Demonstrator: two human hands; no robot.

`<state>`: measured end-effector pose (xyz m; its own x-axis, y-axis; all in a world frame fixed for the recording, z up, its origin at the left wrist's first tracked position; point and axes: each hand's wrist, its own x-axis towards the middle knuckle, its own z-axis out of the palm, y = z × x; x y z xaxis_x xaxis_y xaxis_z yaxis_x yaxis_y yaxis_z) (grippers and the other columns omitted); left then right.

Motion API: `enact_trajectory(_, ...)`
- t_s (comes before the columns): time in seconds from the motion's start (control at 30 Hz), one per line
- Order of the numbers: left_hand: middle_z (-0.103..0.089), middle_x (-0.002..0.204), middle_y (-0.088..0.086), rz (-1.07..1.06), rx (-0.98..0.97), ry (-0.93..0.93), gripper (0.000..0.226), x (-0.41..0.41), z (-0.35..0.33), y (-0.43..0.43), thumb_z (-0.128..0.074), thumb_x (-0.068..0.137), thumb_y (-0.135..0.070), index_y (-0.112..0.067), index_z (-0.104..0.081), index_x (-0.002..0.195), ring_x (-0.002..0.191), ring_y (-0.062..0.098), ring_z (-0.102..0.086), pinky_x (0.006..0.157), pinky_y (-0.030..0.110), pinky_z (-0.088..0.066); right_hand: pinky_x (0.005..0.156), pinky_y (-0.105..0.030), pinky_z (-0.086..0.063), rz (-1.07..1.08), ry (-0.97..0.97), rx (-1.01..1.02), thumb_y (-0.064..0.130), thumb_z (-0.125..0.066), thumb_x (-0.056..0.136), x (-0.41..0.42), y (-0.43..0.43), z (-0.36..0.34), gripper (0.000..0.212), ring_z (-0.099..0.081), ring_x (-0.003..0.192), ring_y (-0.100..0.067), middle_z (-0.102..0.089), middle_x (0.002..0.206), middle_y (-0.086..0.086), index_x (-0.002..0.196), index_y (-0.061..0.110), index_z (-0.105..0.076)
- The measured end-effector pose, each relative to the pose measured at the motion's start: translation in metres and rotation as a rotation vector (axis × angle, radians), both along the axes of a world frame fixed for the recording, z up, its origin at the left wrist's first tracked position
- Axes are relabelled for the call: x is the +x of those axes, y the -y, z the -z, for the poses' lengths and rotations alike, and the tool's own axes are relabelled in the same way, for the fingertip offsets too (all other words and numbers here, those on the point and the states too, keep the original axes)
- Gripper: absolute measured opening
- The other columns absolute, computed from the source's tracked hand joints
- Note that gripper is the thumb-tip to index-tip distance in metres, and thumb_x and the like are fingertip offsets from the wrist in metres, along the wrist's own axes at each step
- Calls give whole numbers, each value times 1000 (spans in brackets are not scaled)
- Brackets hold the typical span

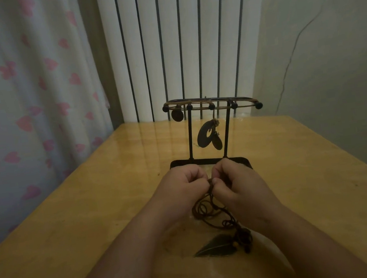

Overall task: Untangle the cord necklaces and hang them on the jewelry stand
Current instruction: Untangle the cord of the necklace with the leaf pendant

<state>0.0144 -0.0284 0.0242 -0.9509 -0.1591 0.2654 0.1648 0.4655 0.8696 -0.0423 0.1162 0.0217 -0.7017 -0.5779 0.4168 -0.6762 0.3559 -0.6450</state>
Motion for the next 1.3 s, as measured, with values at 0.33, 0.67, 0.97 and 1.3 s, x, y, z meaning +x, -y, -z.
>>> enact_trajectory(0.33,-53,57,-9,-38,232,-5,28,1,-3,0,-52,92,-9,-20,-60,68,55,7,-47,54,23,-39,59,-20,-51,0,104,-181,21,-55,92,3,2,-2,14,-56,67,-6,-59,72,7,82,31,-57)
enact_trajectory(0.67,-53,59,-9,-80,156,0,24,0,-3,1,-53,91,-10,-20,-60,70,57,7,-48,57,23,-40,56,-14,-42,72,-80,26,25,-56,93,-2,-3,-5,13,-54,70,2,-56,80,16,90,38,-56)
enact_trajectory(0.97,-53,52,-15,-63,92,11,19,0,-1,0,-55,90,-13,-16,-62,72,49,-4,-47,52,15,-37,54,-13,-42,24,-93,12,30,-59,90,1,-4,-7,10,-54,71,5,-58,76,15,93,39,-58)
enact_trajectory(1.3,-53,56,-10,-35,176,51,23,1,-3,1,-53,92,-12,-18,-61,71,53,7,-47,55,25,-40,65,-21,-54,1,170,-157,25,-51,96,1,1,-3,12,-61,76,-4,-64,82,6,88,30,-59)
